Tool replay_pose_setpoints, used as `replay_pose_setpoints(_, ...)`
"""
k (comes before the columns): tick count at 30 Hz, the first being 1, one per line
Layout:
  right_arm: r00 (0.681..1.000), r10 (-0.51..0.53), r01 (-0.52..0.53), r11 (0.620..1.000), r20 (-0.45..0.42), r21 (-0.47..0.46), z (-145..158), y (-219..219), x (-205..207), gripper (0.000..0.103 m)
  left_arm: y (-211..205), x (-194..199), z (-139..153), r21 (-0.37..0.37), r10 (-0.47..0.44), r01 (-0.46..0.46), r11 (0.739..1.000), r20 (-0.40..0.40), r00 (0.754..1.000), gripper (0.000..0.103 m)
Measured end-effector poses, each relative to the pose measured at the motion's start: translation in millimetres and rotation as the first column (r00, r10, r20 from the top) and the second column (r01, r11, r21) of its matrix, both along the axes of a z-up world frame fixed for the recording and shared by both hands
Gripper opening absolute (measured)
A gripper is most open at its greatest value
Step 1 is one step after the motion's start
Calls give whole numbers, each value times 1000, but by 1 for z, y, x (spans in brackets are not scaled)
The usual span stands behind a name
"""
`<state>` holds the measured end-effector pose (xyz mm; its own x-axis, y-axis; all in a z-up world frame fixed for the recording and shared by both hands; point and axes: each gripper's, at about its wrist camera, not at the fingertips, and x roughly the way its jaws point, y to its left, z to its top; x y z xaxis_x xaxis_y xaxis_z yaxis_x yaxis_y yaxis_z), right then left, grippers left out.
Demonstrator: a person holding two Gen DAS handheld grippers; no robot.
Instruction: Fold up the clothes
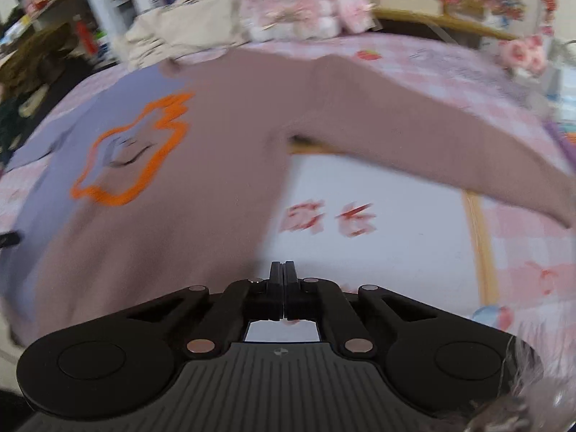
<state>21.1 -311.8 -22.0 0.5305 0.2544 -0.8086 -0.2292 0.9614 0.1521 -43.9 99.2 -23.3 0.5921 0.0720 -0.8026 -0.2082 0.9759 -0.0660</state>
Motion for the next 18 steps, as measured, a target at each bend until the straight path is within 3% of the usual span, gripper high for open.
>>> replay_pose_setpoints(2, 999, -32, 32, 999, -10, 12, 1, -9, 5, 2, 1, -2, 0, -30, 7, -7, 1000, 8, 1000, 23)
replay_pose_setpoints(6, 1000, -11, 13, 998, -27, 63, 8, -13, -2, 6, 5, -1, 1, -54, 9, -9, 999, -1, 1000, 21)
replay_pose_setpoints(8, 999, -2, 6, 995, -43, 96, 10, -9, -6, 27, 6, 0, 2, -25, 16, -17, 1000, -12, 1000, 29)
replay_pose_setpoints(9, 999, 2, 4, 994, -50, 111, 10, -4, -9, 54, 5, 1, 3, -12, 10, -10, 1000, -14, 1000, 31)
replay_pose_setpoints(10, 998, 21, -14, 993, -57, 115, 11, 3, -13, 63, 3, 1, 4, -1, -10, 10, 1000, -9, 1000, 40)
replay_pose_setpoints(11, 996, 74, -68, 992, -58, 105, 10, 13, -16, 65, 1, 1, 5, 10, -35, 35, 999, -2, 999, 51)
replay_pose_setpoints(14, 978, 206, -204, 978, -40, 34, 8, 42, -28, 60, -10, 0, 5, 56, -110, 109, 992, 9, 994, 55)
replay_pose_setpoints(15, 974, 224, -224, 975, -41, 8, 6, 49, -30, 45, -14, 2, 3, 78, -123, 122, 989, 0, 992, 55)
replay_pose_setpoints(18, 969, 247, -247, 969, -16, -27, 3, 55, -32, 20, -16, 4, 0, 106, -112, 113, 988, -9, 994, 53)
